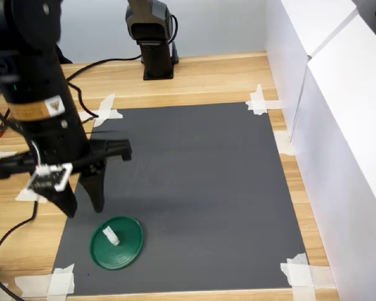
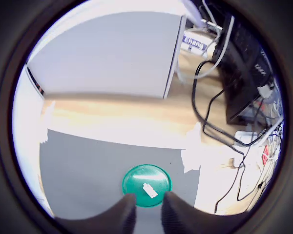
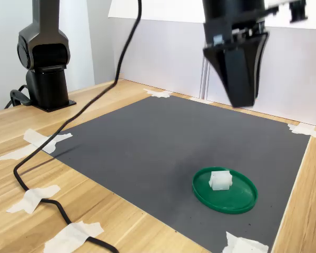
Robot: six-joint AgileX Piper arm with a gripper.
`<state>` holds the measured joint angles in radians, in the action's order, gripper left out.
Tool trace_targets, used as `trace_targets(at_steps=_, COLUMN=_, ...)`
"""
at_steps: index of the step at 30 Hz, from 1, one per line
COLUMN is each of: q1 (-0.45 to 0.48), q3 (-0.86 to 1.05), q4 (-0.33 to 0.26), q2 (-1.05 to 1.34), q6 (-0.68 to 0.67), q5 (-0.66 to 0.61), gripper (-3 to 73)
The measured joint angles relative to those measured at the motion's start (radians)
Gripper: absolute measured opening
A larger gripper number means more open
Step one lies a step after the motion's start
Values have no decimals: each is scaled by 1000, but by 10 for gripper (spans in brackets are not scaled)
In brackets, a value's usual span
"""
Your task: Grasp a white terminal and put it on the green lid.
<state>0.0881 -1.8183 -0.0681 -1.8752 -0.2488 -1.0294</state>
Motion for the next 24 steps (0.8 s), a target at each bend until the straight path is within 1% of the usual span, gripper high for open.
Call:
trace_targets(at_steps=2, q1=0, q3=58, q4=-4, q2=69, q6=42, q5=40, gripper=78)
trace_targets(at_steps=3, q1=0, q3=104, q4=-4, q2=120, q6=68, q5=70, gripper=41)
trace_targets(at_steps=5, q1=0, q3=218, q4=-4, q2=203, q6=121, q5=136, gripper=4)
trace_targets(at_steps=9, q1=0, q3=488, q4=7, q2=417, q6=178, q5=305, gripper=-12)
trace_targets(at_steps=13, q1=0, q3=796, q4=19, q2=650, q6=182, q5=522, gripper=-16)
trace_targets(at_steps=17, q1=0, q3=1083, q4=12, q2=904, q6=183, q5=728, gripper=-16)
trace_targets(at_steps=20, q1=0, q3=1254, q4=10, q2=1076, q6=183, q5=821, gripper=-16)
trace_targets(at_steps=24, q1=0, q3=1432, q4=8, q2=1310, q6=183, q5=869, gripper=-16)
